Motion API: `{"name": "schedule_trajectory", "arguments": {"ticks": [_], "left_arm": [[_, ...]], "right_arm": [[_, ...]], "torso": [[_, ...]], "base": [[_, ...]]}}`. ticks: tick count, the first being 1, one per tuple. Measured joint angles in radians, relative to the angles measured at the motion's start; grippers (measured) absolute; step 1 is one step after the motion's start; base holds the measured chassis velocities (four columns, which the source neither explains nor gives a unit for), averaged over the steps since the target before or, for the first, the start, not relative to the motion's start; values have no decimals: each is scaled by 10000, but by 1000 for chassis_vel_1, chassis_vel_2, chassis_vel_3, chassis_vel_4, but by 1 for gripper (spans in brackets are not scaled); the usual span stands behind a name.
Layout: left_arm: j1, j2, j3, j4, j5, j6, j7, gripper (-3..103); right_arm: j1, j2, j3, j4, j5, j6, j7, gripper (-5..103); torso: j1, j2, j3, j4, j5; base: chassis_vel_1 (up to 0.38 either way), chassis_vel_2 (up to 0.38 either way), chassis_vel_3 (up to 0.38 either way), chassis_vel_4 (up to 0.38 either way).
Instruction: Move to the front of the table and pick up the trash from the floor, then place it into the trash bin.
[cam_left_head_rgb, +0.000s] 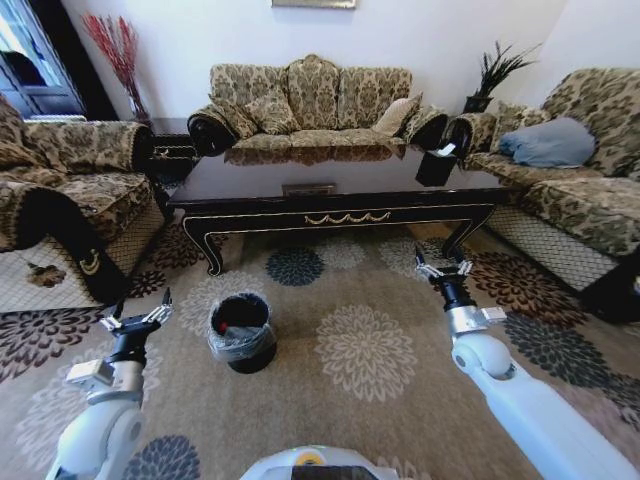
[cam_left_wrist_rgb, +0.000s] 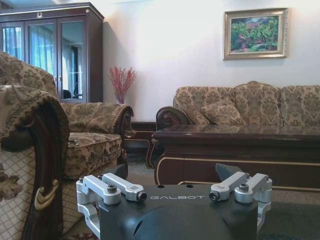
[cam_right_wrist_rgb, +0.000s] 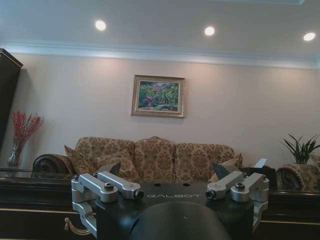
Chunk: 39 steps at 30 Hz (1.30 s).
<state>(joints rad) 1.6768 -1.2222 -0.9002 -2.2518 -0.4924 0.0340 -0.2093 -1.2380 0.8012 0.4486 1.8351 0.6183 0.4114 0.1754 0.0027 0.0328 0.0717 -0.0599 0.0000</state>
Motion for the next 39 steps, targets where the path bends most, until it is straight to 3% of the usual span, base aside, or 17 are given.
{"name": "schedule_trajectory", "arguments": {"ticks": [17,33,36,39], "left_arm": [[219,-460,293,-530,38,-145,-141,100],[-302,-193,451,-307,-369,42,-318,100],[-296,-181,469,-266,-371,40,-324,100],[-289,-157,474,-257,-367,15,-323,100]], "right_arm": [[-441,346,246,-252,-196,236,-203,100],[-302,487,147,-391,-142,230,-135,100],[-311,472,151,-414,-143,231,-131,100],[-328,470,155,-419,-143,235,-128,100]], "torso": [[0,0,-1,1,-2],[-2,3,-4,-1,6],[0,2,1,-1,-9],[-1,3,-2,0,8]], "base": [[138,-155,-149,158],[333,-330,-333,331],[353,-369,-368,362],[335,-349,-335,347]]}}
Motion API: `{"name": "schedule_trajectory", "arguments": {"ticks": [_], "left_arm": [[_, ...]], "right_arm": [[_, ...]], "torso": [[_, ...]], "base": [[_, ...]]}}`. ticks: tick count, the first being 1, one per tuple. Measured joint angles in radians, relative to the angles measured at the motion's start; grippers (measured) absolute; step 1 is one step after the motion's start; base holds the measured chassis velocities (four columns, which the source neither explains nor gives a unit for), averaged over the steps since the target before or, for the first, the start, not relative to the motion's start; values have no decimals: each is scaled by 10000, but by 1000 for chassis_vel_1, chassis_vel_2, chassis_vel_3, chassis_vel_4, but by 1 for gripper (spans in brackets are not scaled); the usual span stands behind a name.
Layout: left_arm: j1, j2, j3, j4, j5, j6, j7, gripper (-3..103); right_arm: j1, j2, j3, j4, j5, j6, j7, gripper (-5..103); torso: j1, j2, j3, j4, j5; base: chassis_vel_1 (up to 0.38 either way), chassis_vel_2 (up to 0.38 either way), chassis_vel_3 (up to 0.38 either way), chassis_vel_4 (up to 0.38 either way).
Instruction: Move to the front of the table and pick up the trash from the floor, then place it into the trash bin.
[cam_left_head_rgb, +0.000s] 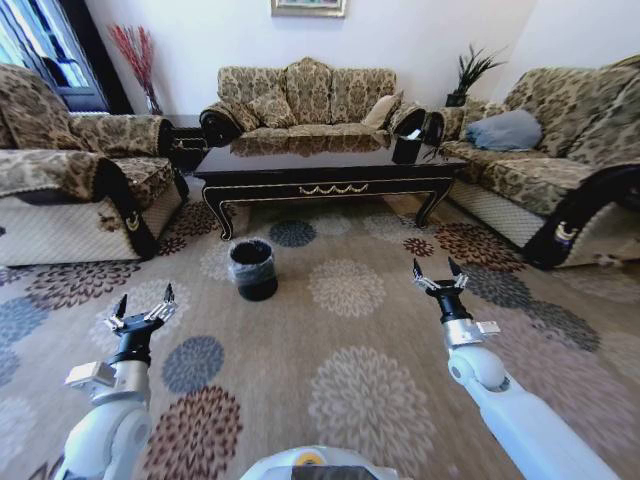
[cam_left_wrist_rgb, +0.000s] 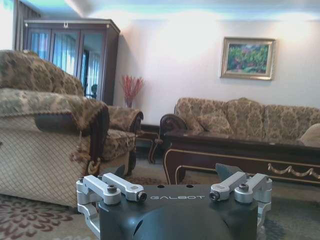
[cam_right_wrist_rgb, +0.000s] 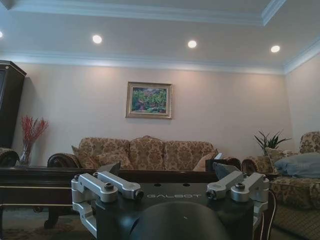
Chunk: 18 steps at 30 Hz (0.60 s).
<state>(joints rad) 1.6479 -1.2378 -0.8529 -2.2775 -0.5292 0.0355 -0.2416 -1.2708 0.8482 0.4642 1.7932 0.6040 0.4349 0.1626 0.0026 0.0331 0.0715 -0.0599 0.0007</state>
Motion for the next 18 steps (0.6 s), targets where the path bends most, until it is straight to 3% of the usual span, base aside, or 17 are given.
{"name": "schedule_trajectory", "arguments": {"ticks": [2,4,18], "left_arm": [[3,44,1,6,-1,-9,0,100],[17,74,-3,6,2,-24,0,100],[93,9,31,-21,125,-122,-2,100]], "right_arm": [[-40,20,25,0,-37,20,0,100],[-91,65,35,-19,-107,50,-3,100],[-53,106,103,-331,-191,540,-231,100]], "torso": [[2,-2,3,0,-16],[0,0,0,-1,-3],[-1,0,-2,2,-10]], "base": [[319,-381,-320,367],[312,-406,-300,432],[279,-397,-285,392]]}}
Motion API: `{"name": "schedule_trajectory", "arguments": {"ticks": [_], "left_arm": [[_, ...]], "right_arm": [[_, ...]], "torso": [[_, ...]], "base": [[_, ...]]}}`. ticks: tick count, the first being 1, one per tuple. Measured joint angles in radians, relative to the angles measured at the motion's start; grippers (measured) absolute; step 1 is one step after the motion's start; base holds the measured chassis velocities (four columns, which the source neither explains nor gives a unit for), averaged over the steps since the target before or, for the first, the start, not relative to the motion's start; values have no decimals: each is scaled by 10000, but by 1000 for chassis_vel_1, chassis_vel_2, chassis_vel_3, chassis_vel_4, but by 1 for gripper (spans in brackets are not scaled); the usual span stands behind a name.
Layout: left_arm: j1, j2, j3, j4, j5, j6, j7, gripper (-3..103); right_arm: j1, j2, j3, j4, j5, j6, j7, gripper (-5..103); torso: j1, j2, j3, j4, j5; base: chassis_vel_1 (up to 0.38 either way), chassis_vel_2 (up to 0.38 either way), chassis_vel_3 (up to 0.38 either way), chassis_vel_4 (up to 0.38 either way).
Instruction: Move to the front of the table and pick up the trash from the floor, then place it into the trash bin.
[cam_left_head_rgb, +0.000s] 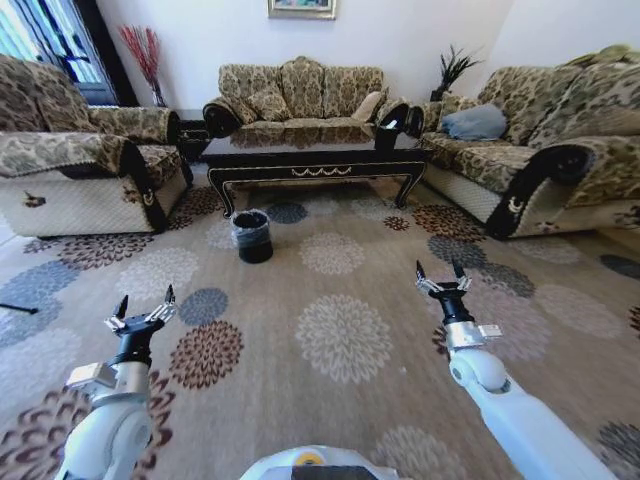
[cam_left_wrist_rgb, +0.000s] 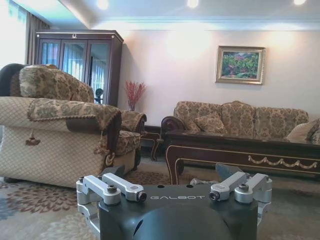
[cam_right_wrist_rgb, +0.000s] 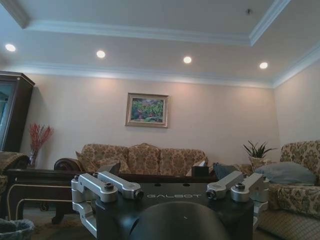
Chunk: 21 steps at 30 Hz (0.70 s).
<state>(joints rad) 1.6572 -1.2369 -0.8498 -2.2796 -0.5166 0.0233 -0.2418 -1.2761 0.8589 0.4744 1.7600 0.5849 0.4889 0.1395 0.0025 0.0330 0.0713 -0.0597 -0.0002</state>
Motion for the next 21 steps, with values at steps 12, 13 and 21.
{"name": "schedule_trajectory", "arguments": {"ticks": [12,13,21], "left_arm": [[-132,54,72,157,2,-6,-5,100],[-132,54,72,157,2,-6,-5,100],[-207,68,125,259,-11,-22,-21,100]], "right_arm": [[94,95,-52,-287,-175,121,-62,100],[94,95,-52,-287,-175,121,-62,100],[174,108,-94,-362,-145,196,5,100]], "torso": [[5,-3,5,-1,5],[5,-3,5,-1,5],[-1,-1,-1,-5,2]], "base": [[184,-170,-182,178],[183,-152,-177,170],[149,-154,-160,130]]}}
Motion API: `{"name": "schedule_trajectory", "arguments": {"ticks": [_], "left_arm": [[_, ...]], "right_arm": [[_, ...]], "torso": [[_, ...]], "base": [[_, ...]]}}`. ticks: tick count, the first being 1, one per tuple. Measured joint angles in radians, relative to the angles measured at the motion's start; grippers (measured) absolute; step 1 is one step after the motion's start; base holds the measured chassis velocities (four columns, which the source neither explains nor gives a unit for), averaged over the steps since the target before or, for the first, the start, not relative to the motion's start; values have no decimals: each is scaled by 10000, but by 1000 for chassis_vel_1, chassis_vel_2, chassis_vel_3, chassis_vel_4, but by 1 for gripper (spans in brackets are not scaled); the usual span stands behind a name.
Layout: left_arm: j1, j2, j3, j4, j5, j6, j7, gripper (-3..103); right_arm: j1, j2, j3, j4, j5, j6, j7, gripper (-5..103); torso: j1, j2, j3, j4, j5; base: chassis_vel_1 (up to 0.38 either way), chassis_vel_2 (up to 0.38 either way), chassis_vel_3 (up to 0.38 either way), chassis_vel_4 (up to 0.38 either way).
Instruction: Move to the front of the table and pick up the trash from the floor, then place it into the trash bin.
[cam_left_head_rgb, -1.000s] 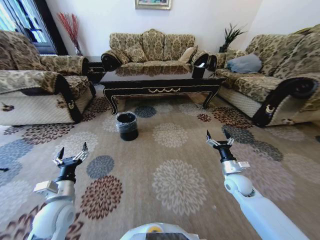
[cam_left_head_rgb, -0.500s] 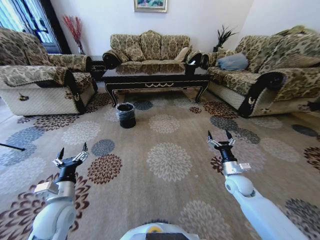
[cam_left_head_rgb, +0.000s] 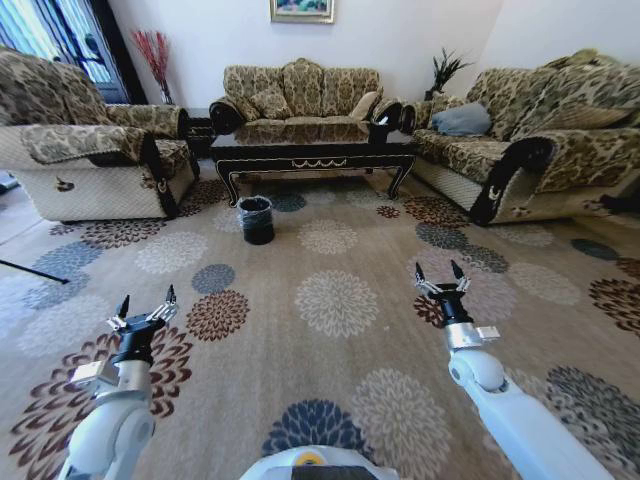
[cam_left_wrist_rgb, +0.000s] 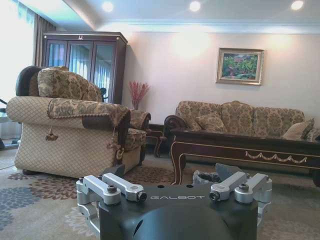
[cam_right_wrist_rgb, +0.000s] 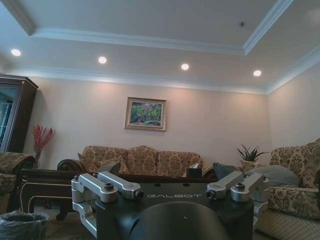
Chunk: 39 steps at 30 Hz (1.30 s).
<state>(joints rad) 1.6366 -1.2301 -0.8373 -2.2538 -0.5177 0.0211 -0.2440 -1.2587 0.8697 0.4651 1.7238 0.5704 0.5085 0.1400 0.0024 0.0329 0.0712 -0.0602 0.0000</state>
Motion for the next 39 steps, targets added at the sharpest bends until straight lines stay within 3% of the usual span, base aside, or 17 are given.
{"name": "schedule_trajectory", "arguments": {"ticks": [20,39], "left_arm": [[80,-58,95,-116,176,-25,134,100],[96,-116,-64,108,508,-538,378,100]], "right_arm": [[-345,0,212,92,-87,67,-198,100],[-360,-11,247,126,-72,143,-200,100]], "torso": [[5,-1,5,2,0],[6,23,21,2,0]], "base": [[-6,3,5,-2],[0,0,0,0]]}}
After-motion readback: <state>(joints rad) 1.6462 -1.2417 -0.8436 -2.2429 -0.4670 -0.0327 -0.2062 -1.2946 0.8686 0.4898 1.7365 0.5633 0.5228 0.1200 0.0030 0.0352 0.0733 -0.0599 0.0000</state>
